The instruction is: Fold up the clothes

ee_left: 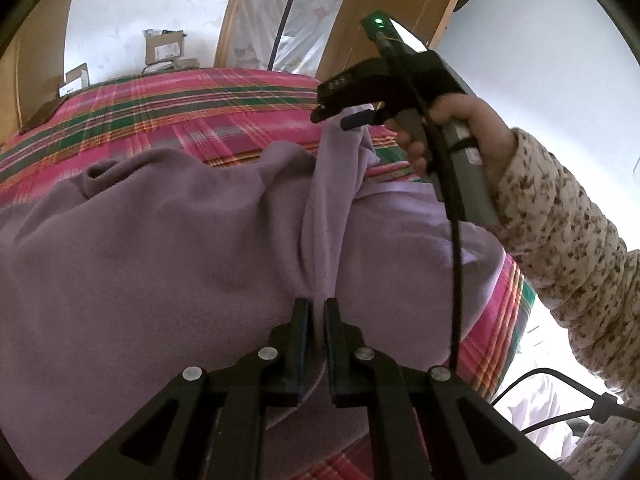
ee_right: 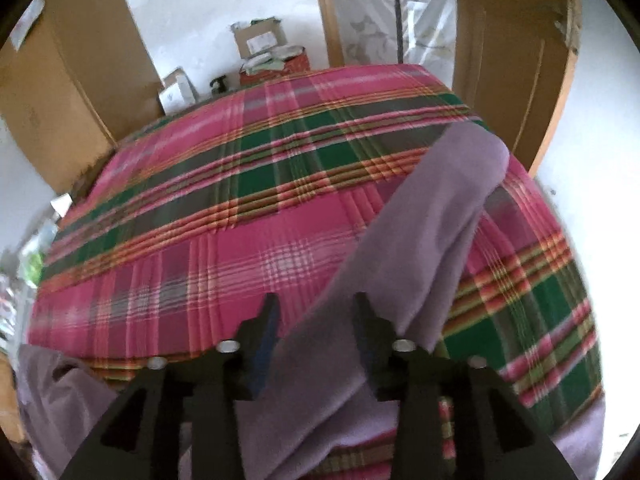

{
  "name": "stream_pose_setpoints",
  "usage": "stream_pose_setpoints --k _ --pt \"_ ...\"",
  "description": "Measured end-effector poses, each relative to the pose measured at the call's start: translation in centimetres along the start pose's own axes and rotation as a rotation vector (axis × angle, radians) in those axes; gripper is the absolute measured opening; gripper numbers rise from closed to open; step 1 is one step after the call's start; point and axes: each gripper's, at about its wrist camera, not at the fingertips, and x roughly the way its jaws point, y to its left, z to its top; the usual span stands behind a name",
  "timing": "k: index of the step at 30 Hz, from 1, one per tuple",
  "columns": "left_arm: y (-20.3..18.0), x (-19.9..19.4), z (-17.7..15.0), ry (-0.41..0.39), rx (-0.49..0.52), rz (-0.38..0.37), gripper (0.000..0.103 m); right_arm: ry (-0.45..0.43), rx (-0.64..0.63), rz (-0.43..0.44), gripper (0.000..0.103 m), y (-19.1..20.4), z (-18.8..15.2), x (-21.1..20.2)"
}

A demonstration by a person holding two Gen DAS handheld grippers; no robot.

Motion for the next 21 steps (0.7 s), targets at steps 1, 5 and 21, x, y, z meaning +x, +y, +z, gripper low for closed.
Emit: stream_pose_setpoints --k 1,5,21 --pt "0.1 0.0 0.0 0.000 -0.001 -0.004 0.008 0.012 0.000 -0.016 0.043 0.2 0.1 0.3" --pt "0.4 -0.1 -0.1 0.002 -0.011 -0.020 0.008 0.057 0.008 -0.090 0.043 0.7 0.5 1.7" --pt "1.0 -0.8 0.0 -0.009 -0.037 -0.032 0.008 -0.016 0.042 -0.170 0.002 -1.1 -0.2 -0.9"
